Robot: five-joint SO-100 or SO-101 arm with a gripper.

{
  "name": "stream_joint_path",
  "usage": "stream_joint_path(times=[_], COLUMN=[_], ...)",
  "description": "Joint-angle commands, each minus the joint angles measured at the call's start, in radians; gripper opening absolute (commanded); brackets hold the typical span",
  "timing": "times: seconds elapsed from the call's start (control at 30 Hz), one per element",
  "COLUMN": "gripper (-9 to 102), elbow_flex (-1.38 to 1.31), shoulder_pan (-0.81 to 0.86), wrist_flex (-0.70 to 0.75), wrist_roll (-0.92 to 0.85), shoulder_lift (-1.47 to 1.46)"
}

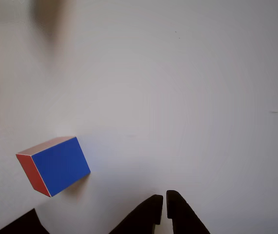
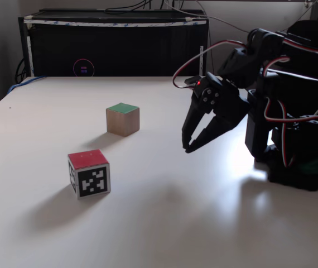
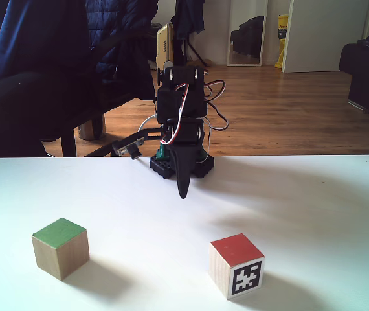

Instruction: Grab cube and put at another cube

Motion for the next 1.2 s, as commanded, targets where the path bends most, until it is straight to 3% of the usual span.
stream_joint_path(times=[0.0,0.6,0.8,0.93,1.17], gripper=[0,0,0,1,9], elbow_flex=[-0.003,-0.003,0.002,-0.083,-0.291], shoulder_pan=[-0.048,-0.034,0.003,0.020,0.086], wrist_flex=[-0.012,-0.014,-0.080,-0.040,-0.127], wrist_roll=[0.067,0.086,0.092,0.120,0.178], shoulder_lift=[0.005,0.005,0.005,0.002,-0.347])
